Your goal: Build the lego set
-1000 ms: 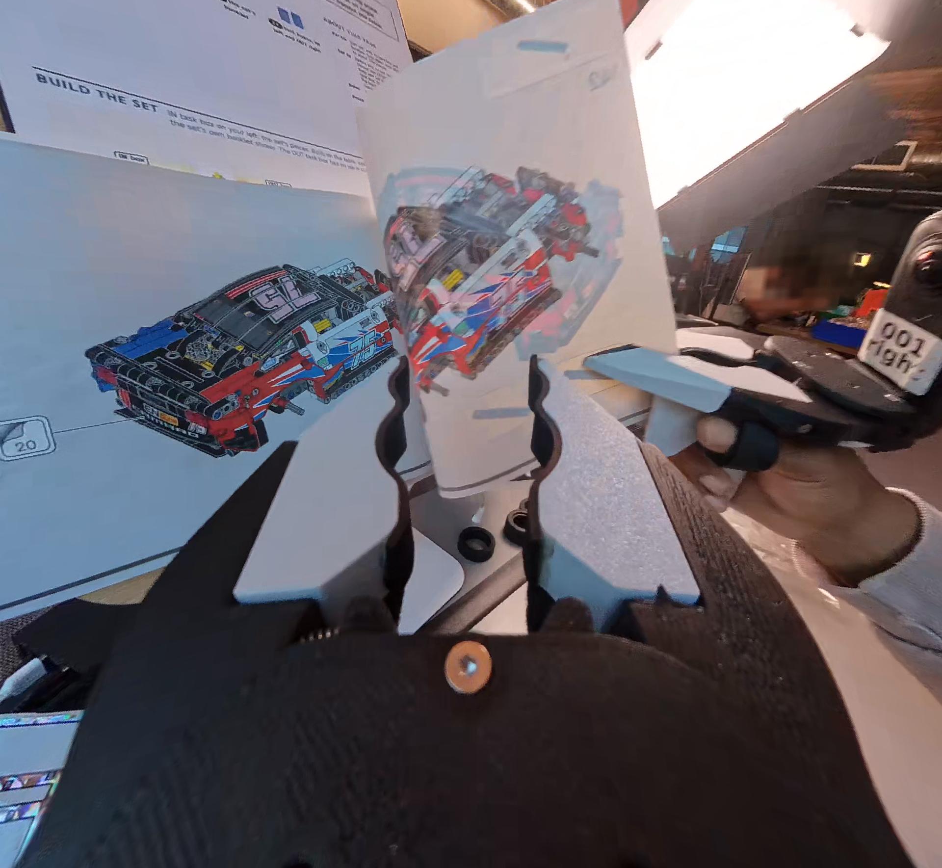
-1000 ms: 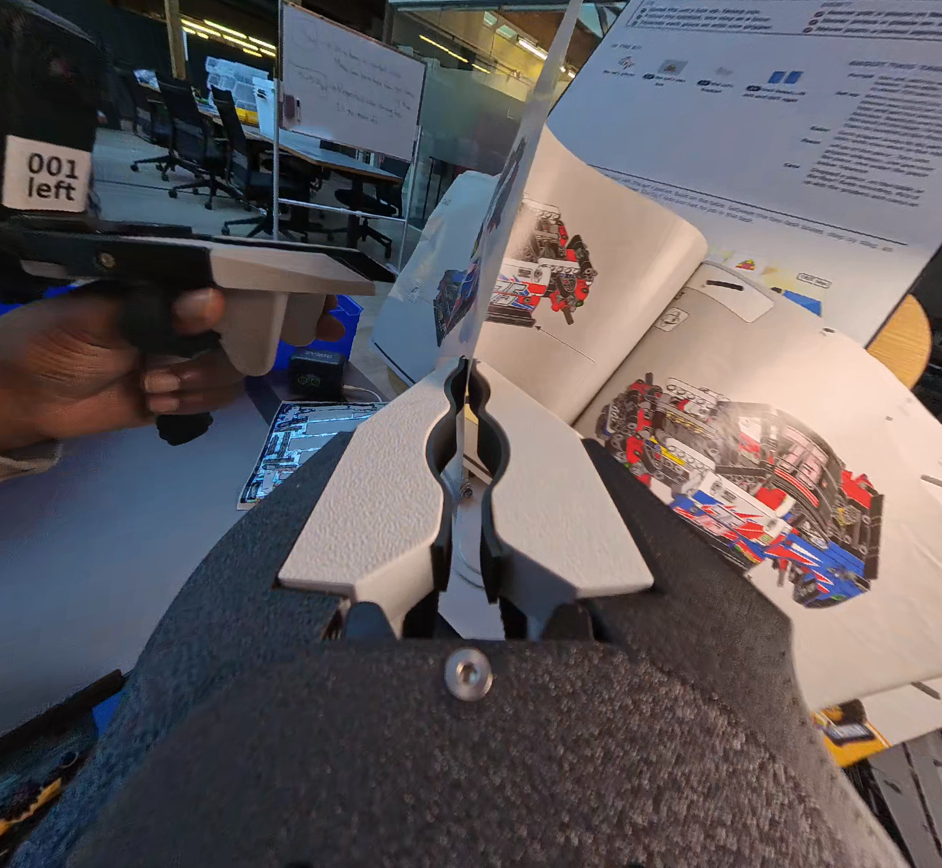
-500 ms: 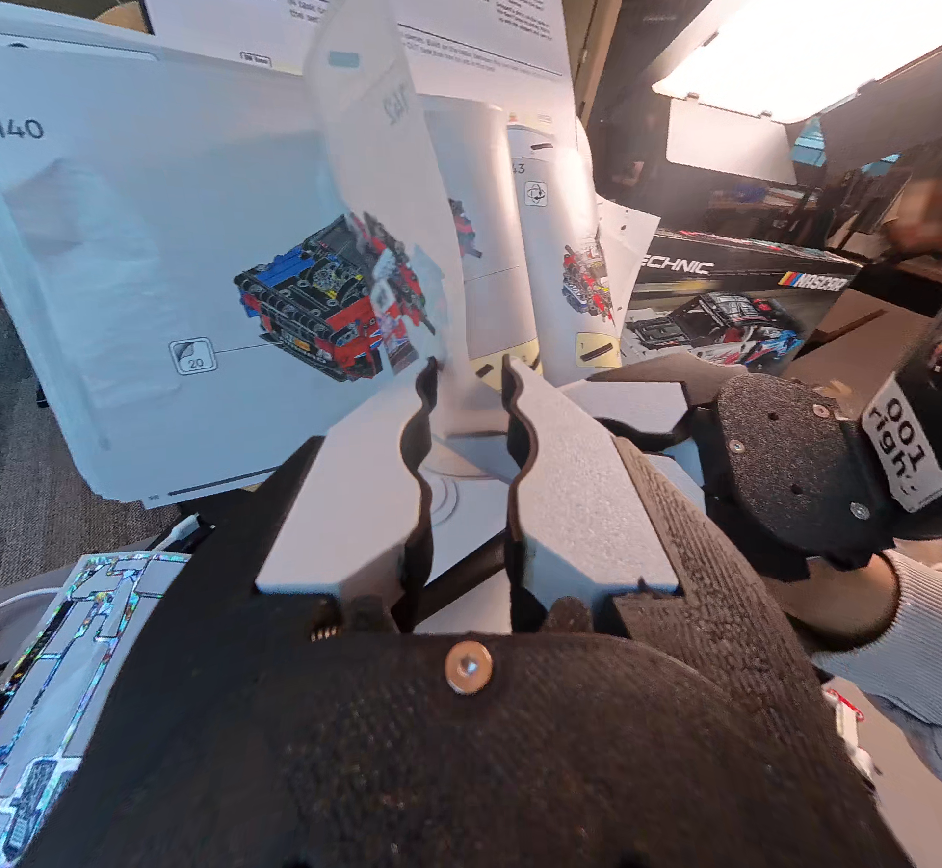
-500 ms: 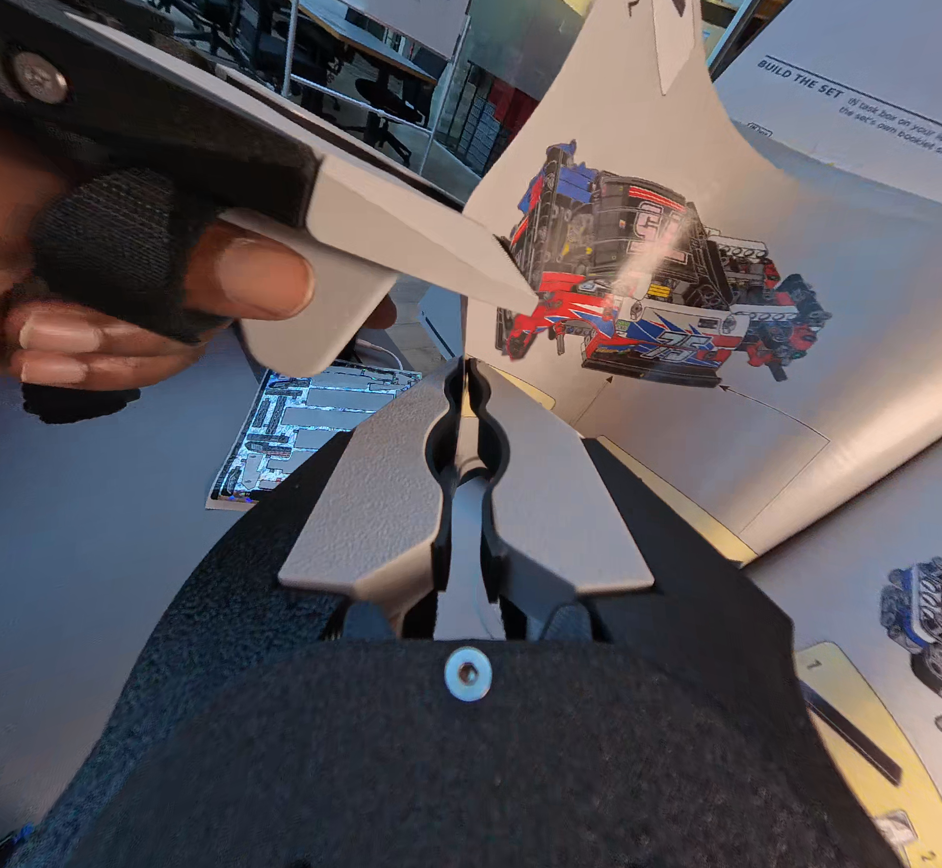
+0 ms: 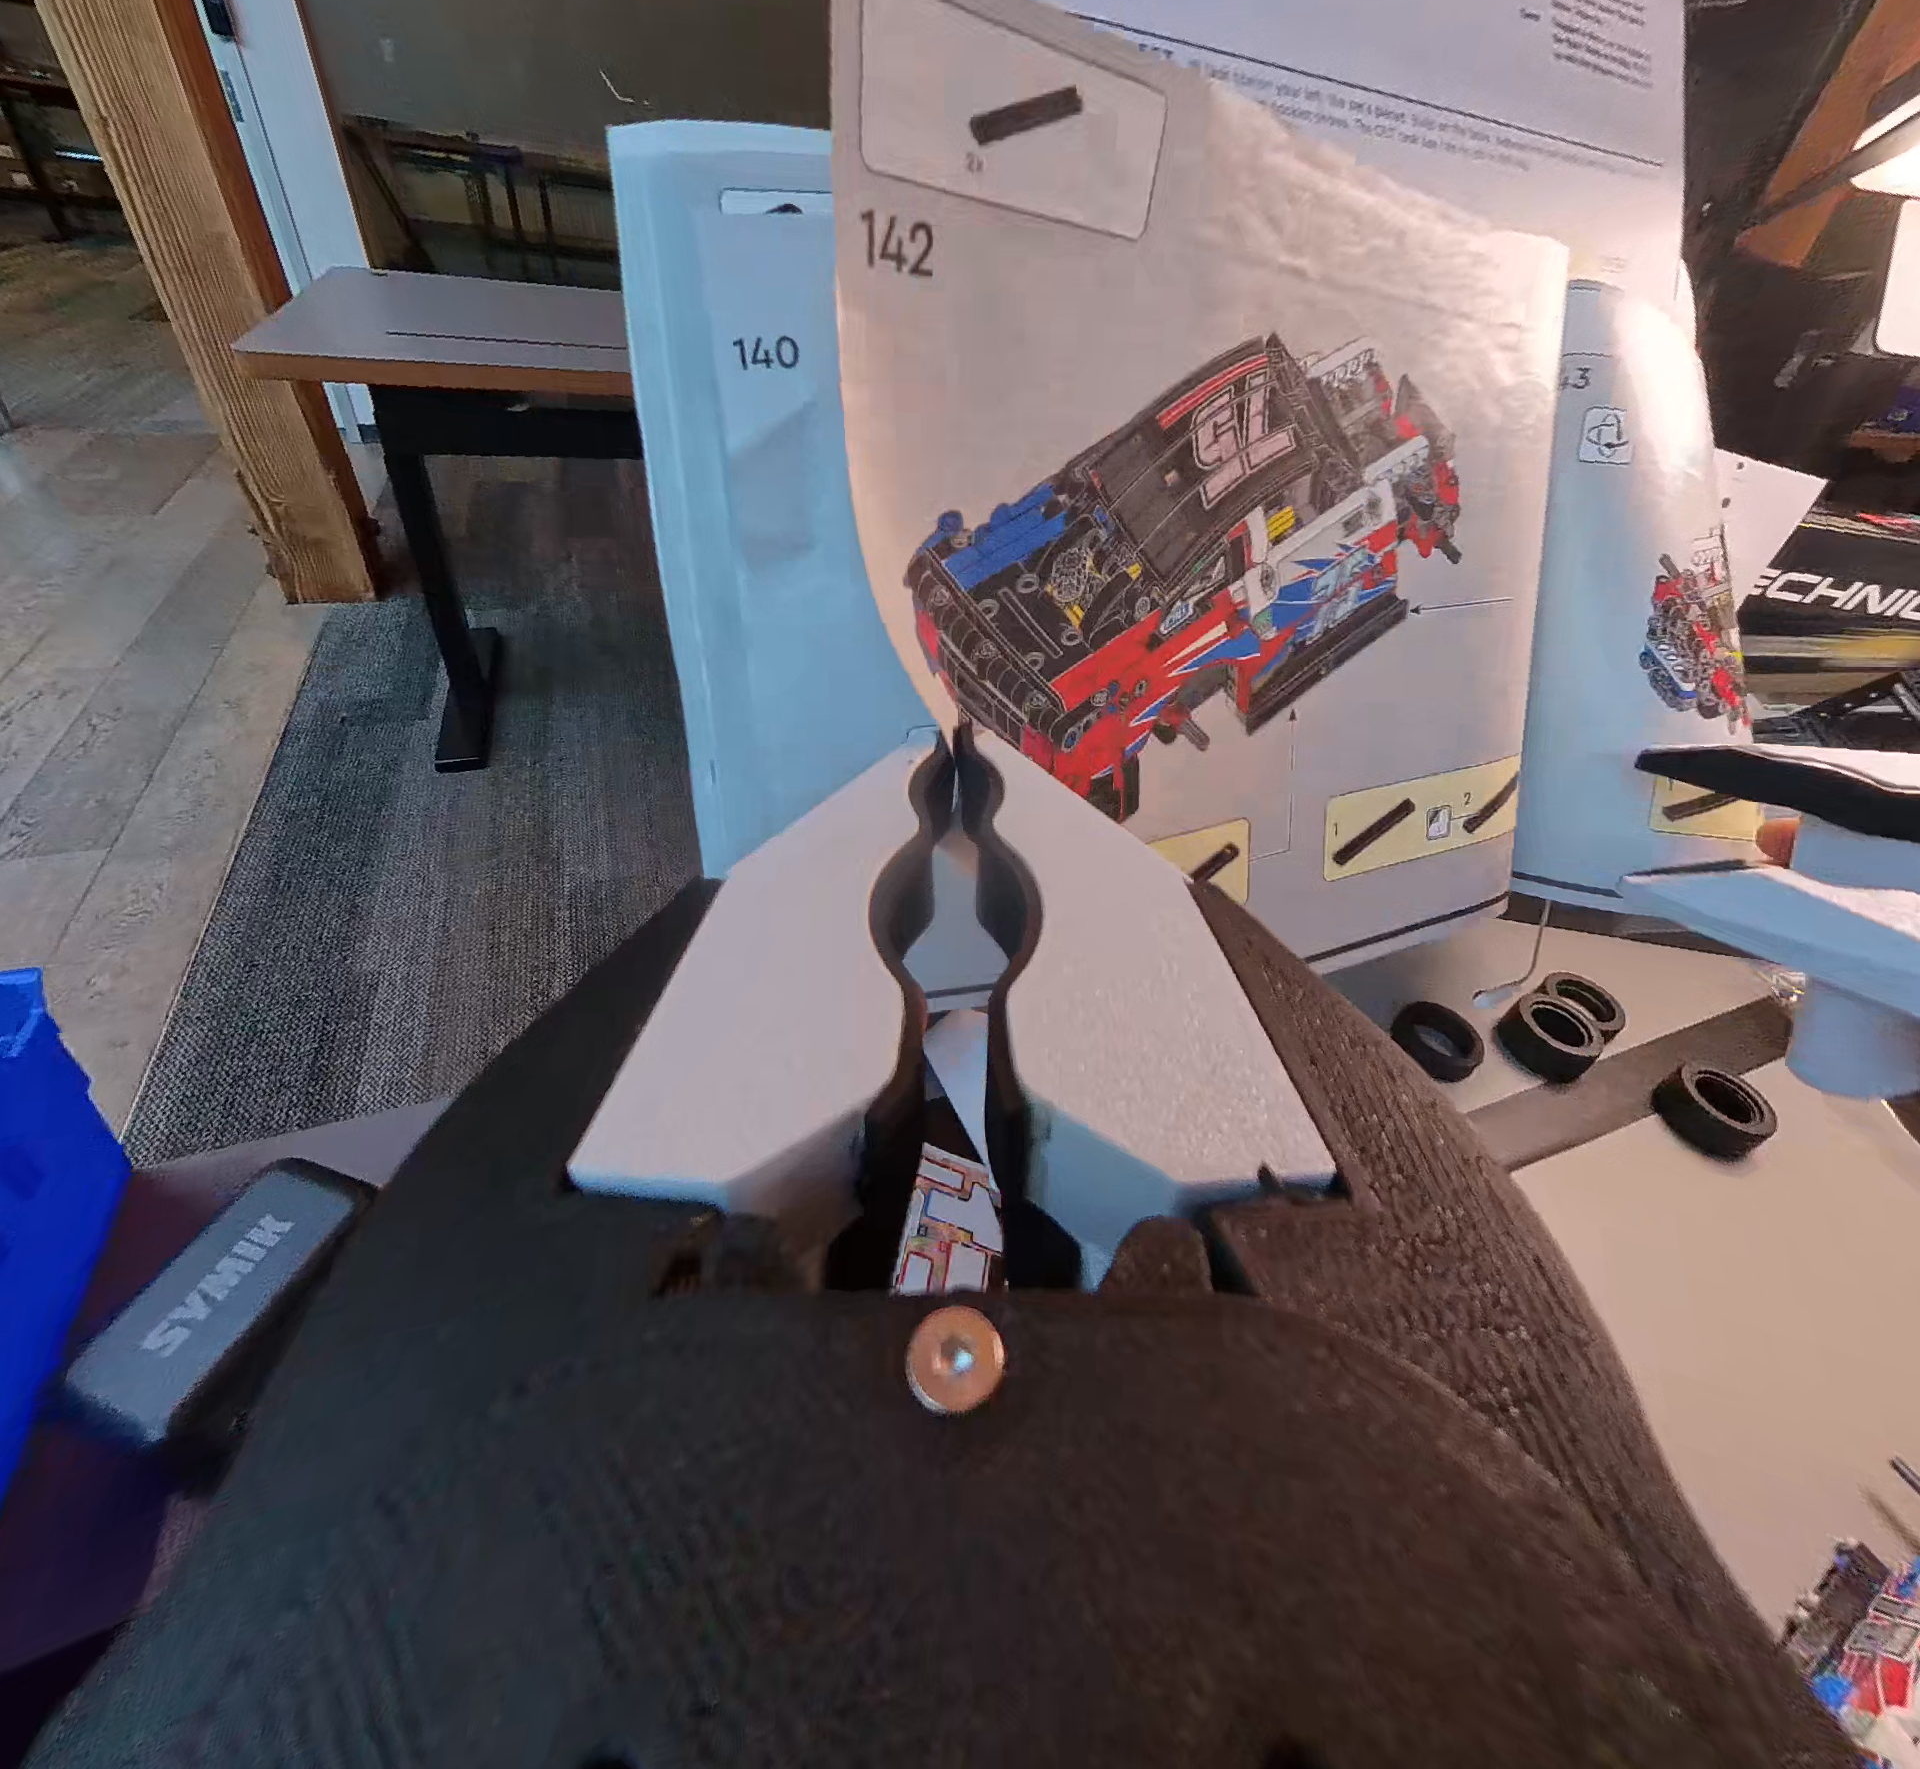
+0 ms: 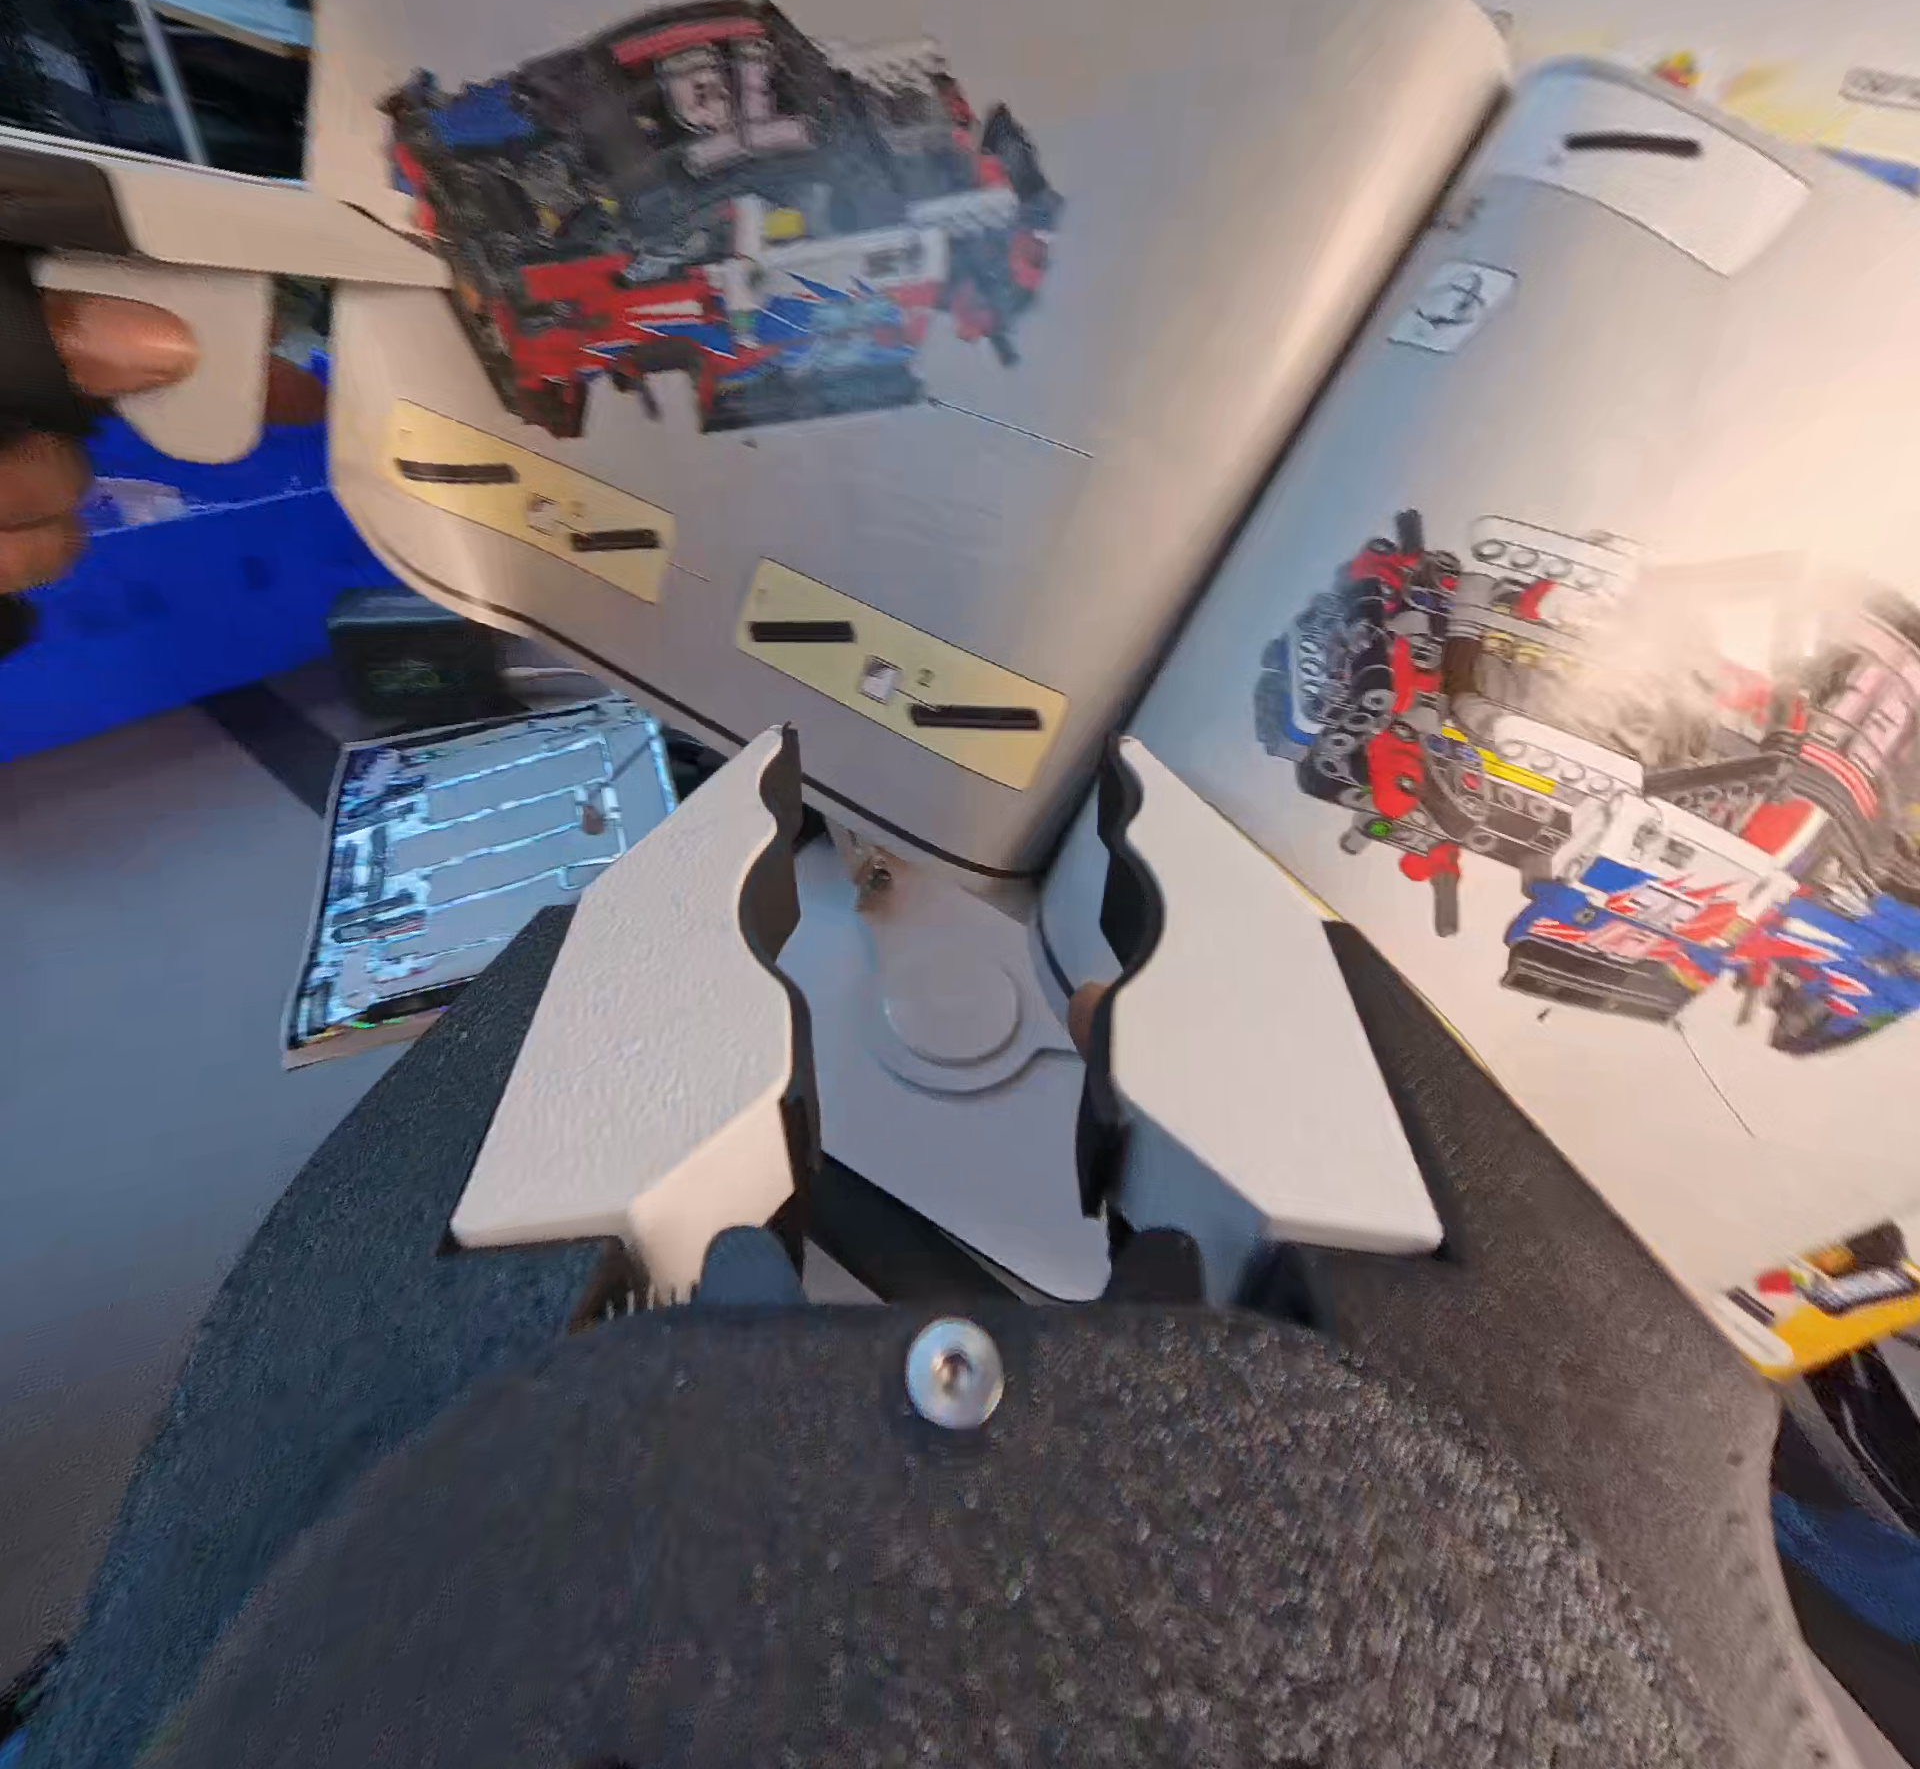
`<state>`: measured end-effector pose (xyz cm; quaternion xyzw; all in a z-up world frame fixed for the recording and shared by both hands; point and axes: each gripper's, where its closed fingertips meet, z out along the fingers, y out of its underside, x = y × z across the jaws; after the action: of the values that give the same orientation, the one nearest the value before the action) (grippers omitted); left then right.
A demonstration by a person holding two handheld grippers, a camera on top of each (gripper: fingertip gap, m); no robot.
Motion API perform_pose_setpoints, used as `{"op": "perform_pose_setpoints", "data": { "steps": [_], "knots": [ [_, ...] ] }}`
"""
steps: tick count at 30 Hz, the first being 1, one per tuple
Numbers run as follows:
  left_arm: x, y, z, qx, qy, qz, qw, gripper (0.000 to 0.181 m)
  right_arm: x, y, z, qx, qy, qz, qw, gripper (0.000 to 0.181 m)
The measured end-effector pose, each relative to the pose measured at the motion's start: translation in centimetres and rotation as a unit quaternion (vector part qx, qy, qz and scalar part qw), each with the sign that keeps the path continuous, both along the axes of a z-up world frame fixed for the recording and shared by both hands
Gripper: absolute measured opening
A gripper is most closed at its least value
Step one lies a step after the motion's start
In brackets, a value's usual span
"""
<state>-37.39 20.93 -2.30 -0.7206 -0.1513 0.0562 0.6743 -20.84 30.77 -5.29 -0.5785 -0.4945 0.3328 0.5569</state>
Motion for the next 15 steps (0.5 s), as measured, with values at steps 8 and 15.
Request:
{"op": "perform_pose_setpoints", "data": {
  "steps": [8, 15],
  "knots": [
    [-2.0, 1.0, -0.2, -0.021, 0.022, -0.017, 0.999, 0.000, -1.6, 5.1, -1.4, -0.022, -0.051, -0.060, 0.997, 0.068],
    [-4.2, 0.8, -1.5, -0.039, 0.034, -0.021, 0.998, 0.004, -3.1, 5.2, -0.9, 0.027, -0.081, -0.102, 0.991, 0.070]
  ]
}}
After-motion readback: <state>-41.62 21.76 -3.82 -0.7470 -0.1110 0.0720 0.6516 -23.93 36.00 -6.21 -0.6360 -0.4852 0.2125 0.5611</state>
